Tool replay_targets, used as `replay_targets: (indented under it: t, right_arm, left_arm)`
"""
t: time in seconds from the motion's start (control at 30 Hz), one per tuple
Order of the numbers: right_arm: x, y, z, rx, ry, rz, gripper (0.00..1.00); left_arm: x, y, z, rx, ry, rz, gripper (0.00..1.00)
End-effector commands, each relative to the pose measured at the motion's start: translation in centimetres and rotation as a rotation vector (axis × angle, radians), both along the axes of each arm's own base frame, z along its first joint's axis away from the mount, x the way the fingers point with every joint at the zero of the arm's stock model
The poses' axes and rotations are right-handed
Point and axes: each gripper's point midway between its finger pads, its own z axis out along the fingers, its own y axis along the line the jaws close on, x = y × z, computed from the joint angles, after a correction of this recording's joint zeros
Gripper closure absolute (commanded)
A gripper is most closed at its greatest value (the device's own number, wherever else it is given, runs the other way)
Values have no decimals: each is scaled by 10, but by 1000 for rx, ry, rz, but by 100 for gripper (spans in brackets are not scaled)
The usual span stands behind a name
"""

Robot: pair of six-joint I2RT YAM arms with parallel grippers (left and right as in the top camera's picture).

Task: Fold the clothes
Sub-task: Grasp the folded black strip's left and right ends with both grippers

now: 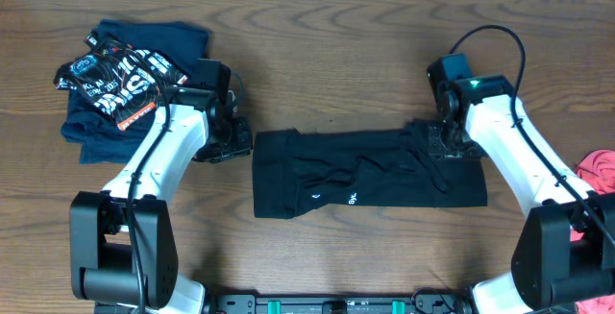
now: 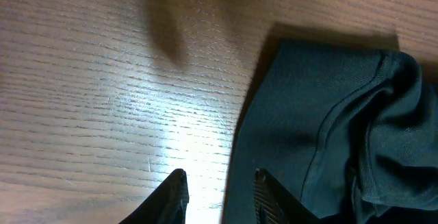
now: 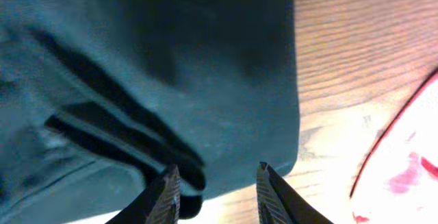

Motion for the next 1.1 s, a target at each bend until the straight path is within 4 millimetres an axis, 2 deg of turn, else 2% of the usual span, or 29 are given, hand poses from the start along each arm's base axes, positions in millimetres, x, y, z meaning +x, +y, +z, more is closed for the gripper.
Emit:
replay_targets:
  t: [0.0, 0.17, 0.23, 0.3, 0.43, 0.47, 0.57, 0.7, 0.83, 0.93, 1.07]
  right_arm:
    - [-10, -11, -12, -51, 1, -66, 65]
    - [-22, 2, -41, 38, 23, -55, 64]
    - [-23, 20, -51, 147, 33, -9, 63]
    - [-21, 49, -54, 311, 40, 92, 64]
    - [-22, 112, -38, 679, 24, 359, 60]
    - [-24, 123, -32, 749, 19, 396, 59]
    - [-26, 138, -23, 853, 6, 446, 58]
    - [-24, 137, -23, 844, -3, 447, 58]
    - [-6, 119, -16, 725, -52, 402, 56]
    - [13, 98, 2, 590, -124, 346, 54]
    - [34, 60, 36, 408, -254, 214, 51]
  left_arm:
    - [6, 0, 11, -2, -35, -8, 66]
    - [6, 0, 11, -2, -35, -8, 66]
    - [6, 0, 11, -2, -35, -8, 66]
    - [6, 0, 11, -2, -35, -8, 66]
    - [6, 0, 11, -2, -34, -8, 66]
    - [6, 0, 11, -2, -35, -8, 66]
    - [6, 0, 11, -2, -34, -8, 66]
    - [4, 0, 11, -1, -27, -8, 65]
    - [0, 0, 11, 0, -11, -8, 53]
    - [-5, -5, 10, -31, 10, -12, 43]
    - [-12, -28, 7, -164, 24, -66, 30]
